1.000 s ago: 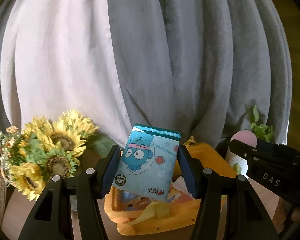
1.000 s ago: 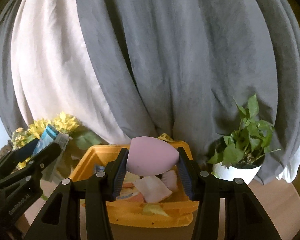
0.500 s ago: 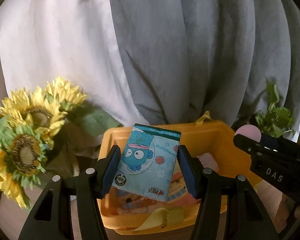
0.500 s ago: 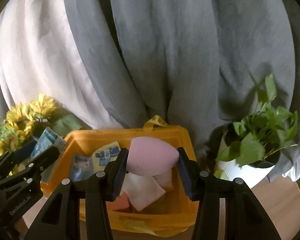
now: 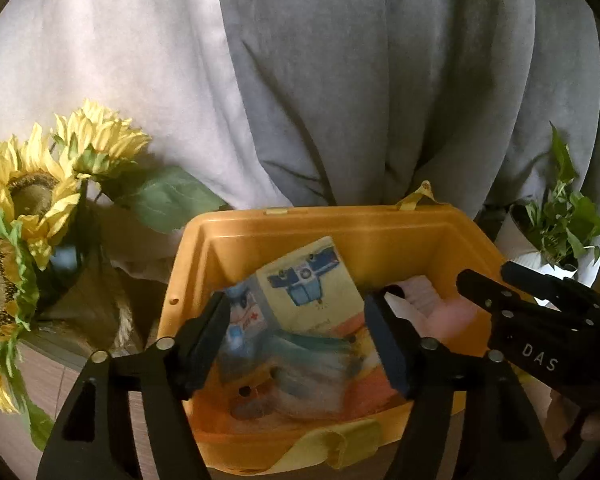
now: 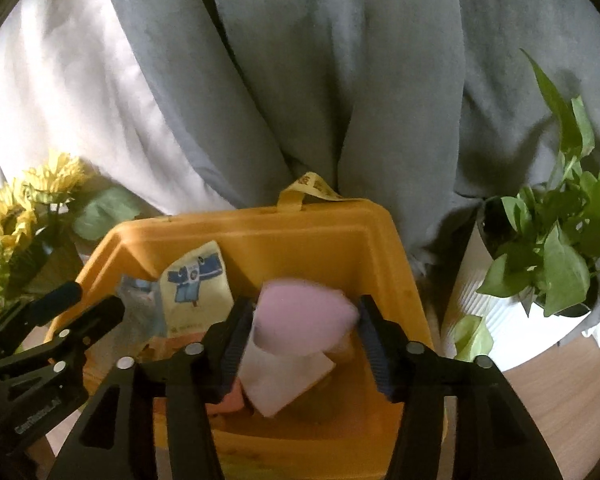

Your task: Organize soft objects

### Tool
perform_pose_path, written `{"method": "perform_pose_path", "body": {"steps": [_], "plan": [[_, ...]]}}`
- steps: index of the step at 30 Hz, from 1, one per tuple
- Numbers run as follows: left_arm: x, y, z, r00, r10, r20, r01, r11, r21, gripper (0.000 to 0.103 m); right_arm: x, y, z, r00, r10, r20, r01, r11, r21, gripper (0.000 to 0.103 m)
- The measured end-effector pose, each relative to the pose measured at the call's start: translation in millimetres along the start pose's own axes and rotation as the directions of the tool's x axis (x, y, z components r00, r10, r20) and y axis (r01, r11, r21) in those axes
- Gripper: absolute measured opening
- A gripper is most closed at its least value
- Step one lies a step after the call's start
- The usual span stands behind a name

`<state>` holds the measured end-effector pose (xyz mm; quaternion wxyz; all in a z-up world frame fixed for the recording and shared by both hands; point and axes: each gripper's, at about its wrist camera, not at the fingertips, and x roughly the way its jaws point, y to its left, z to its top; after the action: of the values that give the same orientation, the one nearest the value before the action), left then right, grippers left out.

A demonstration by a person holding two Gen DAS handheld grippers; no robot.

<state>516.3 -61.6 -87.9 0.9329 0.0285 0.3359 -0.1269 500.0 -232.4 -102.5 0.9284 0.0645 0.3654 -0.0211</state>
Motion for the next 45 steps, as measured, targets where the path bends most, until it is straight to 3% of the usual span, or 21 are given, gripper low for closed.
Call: {"method": "perform_pose_path", "body": {"steps": [9,23,35,45], "plan": [[-35.1,0.6,-1.8,0.997,0.057,0.058,-0.058,0.998,0.011,0.082,-21.5,0.5,-5.0,1.0,-0.019,0.015,0.019,1.0,0.001,0.062],[-154.9,3.7,-30.2,0.965,0.124,0.23,-0.138,0.989,0.046,0.103,-135.3,16.3,-38.1,0.985,-0.09,0.147,0.087,0.996,0.028,0.086],[-261.0,-16.1,-73.1,0.932,0.154,0.327,-0.171,0.985,0.025,0.103,-237.9,21.6,-83.0,0.966,-0.103,0.238,0.098,0.995,0.032,0.095],[-336.8,-44.2,-120.8,0.923,0.145,0.357,-0.155,0.988,0.001,0.103,-319.5,11.4,-130.8,0.947,-0.098,0.306,0.094,0.995,0.031,0.096]]}}
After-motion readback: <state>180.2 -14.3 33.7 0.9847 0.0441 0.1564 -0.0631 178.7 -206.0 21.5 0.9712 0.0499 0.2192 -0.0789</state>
